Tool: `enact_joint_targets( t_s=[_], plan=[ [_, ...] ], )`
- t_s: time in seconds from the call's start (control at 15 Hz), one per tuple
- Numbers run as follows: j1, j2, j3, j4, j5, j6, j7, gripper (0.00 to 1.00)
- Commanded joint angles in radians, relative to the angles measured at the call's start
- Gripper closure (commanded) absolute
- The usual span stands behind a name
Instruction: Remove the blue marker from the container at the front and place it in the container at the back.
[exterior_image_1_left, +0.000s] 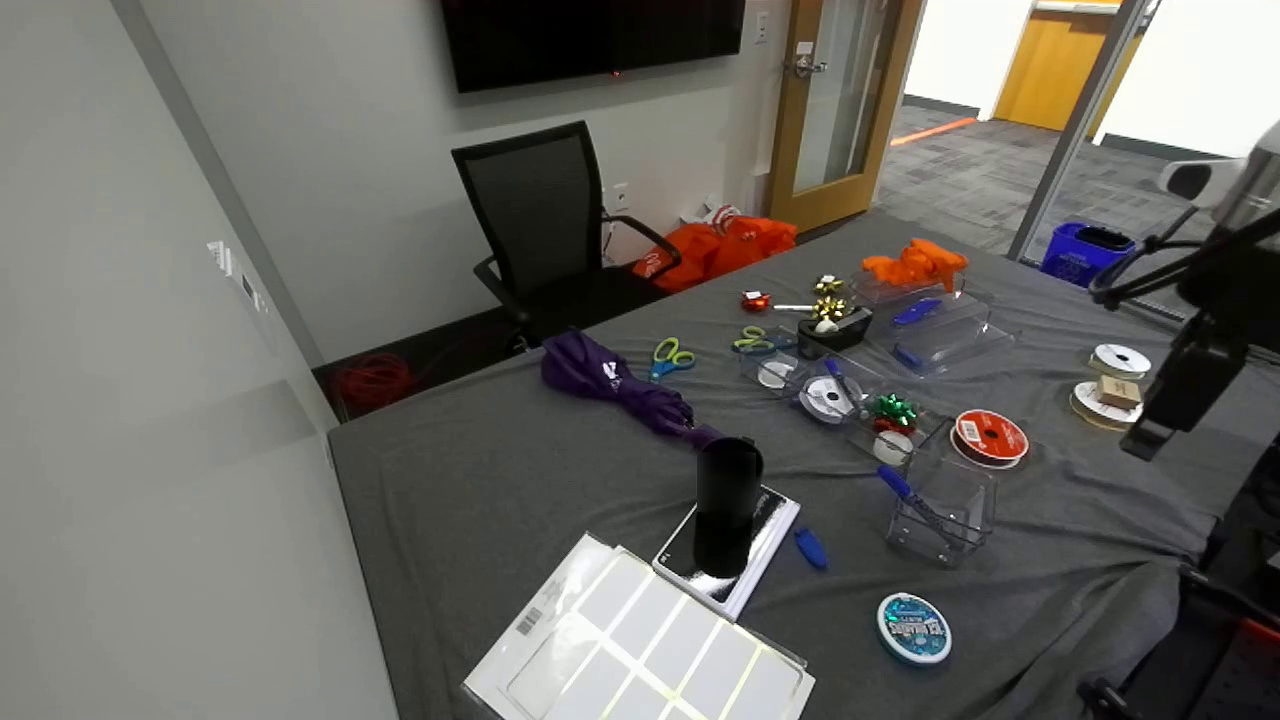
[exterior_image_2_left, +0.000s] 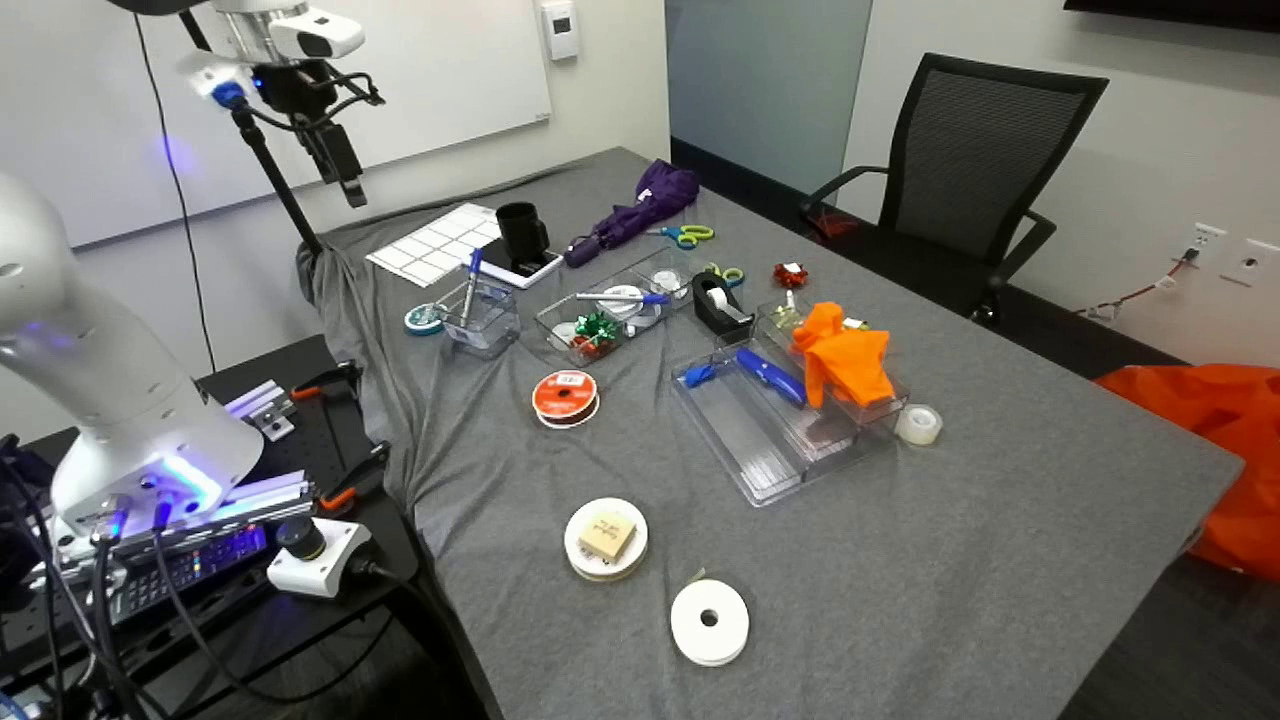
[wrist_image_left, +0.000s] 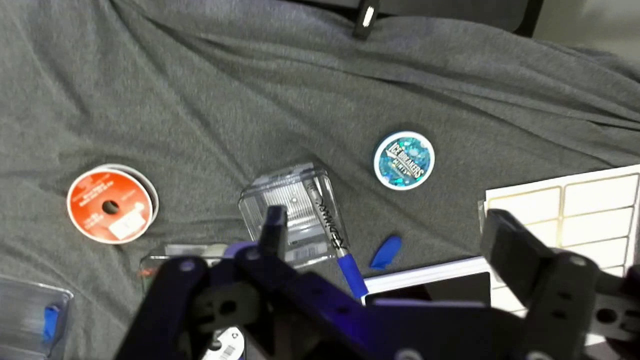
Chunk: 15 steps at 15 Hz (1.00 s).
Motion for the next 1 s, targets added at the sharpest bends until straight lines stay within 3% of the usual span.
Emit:
enact_joint_targets(
  t_s=[0.0,0.27,0.4,0.47,0.93],
  plan=[
    [0.033,0.087,-0.046,-0.045,-0.005,0.195,-0.156,0.0],
    [0.068,0.201,-0.102,-0.031,0.005,0.355,-0.317,0.0],
    [0.07,0.246,-0.109,-0.031,0.001,0.425,-0.334,0.0],
    [0.06,0.191,-0.097,-0.031,-0.007,0.359,-0.291,0.0],
    [0.055,0.273,-0.084,-0.02,-0.031,0.428,-0.29,0.0]
  ],
)
